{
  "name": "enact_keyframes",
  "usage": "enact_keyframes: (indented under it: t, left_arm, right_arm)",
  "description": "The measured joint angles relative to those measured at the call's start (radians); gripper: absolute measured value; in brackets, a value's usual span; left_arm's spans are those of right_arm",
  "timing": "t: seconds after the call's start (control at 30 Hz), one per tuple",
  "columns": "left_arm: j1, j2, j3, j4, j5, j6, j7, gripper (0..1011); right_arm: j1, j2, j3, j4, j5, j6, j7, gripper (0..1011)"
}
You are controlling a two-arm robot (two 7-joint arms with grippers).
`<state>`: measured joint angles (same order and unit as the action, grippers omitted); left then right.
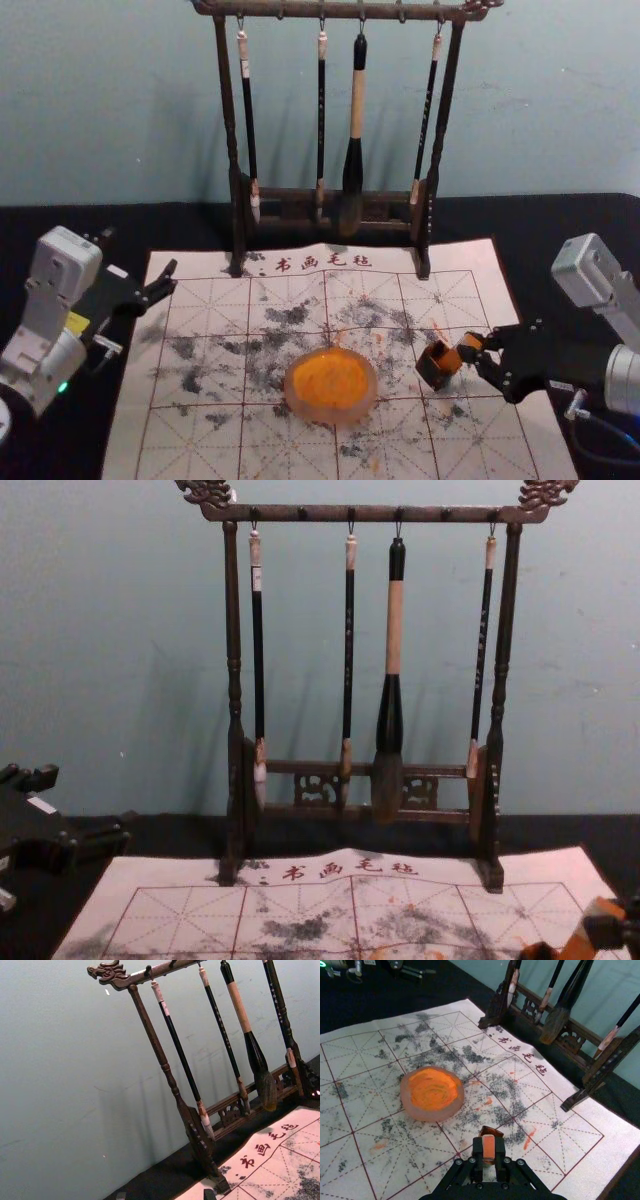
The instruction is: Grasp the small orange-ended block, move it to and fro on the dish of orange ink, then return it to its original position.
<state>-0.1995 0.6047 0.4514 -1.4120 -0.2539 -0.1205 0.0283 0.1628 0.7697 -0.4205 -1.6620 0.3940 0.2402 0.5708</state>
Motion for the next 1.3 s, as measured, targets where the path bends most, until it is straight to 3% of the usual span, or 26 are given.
enact_keyframes:
  t: [0.63, 1.3]
  left_arm:
    - [0.000, 0.000, 0.000, 0.000, 0.000, 0.000, 0.000, 1001]
    - [0.000, 0.000, 0.000, 0.000, 0.000, 0.000, 0.000, 1001]
  right_arm:
    - [0.068, -0.048, -0.056, 0.089, -0.048, 0.020, 0.023, 105]
    - [0.091, -0.064, -0.072, 0.115, -0.052, 0.022, 0.043, 105]
